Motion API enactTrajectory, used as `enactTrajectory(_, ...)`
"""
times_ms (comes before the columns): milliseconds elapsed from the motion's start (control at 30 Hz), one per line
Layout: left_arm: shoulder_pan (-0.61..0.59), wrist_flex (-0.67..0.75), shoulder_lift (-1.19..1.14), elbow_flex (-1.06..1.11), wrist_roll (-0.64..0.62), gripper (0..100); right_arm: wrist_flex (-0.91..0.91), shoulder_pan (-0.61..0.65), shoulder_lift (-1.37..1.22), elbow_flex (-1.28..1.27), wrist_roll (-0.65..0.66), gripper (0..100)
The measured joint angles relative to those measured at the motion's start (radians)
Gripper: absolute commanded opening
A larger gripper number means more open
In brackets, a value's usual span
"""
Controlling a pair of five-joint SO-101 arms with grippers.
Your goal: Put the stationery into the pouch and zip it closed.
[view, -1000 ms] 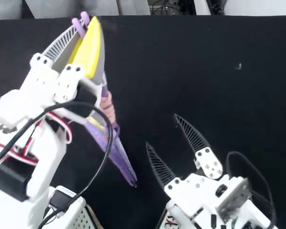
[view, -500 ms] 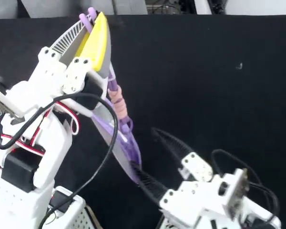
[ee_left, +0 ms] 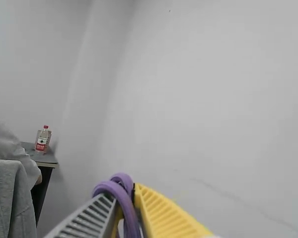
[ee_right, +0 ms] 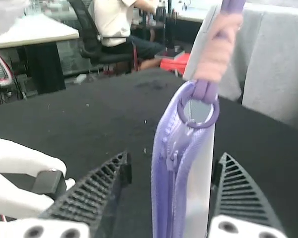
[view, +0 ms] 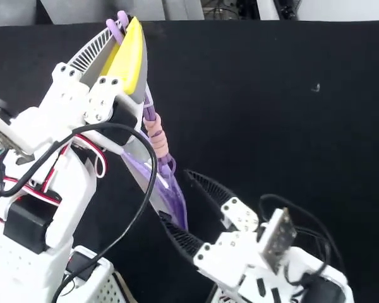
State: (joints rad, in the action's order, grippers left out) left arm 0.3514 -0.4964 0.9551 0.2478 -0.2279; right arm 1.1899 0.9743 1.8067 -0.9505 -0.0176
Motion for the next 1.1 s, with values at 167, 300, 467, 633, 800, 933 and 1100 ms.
enactTrajectory(167, 0.0, 0.0, 0.0, 0.0, 0.0, 3, -0.046, 0.0, 0.0, -0.109, 0.035, 26.9)
enactTrajectory(300, 0.0, 0.0, 0.0, 0.0, 0.0, 3, -0.107, 0.002, 0.0, -0.218, 0.098, 26.2)
enactTrajectory(467, 0.0, 0.0, 0.0, 0.0, 0.0, 3, -0.127, -0.002, 0.0, -0.232, 0.175, 3.1)
enactTrajectory(633, 0.0, 0.0, 0.0, 0.0, 0.0, 3, -0.13, -0.114, 0.0, -0.232, 0.264, 1.3)
enactTrajectory(800, -0.037, 0.0, -0.002, 0.017, 0.002, 3, -0.123, -0.261, 0.0, -0.229, 0.295, 1.1)
enactTrajectory(933, -0.158, -0.002, 0.0, 0.023, 0.0, 3, -0.112, -0.285, 0.0, -0.227, 0.296, 1.1)
enactTrajectory(1100, -0.39, -0.091, -0.002, 0.037, -0.002, 3, -0.112, -0.292, 0.0, -0.227, 0.299, 1.1)
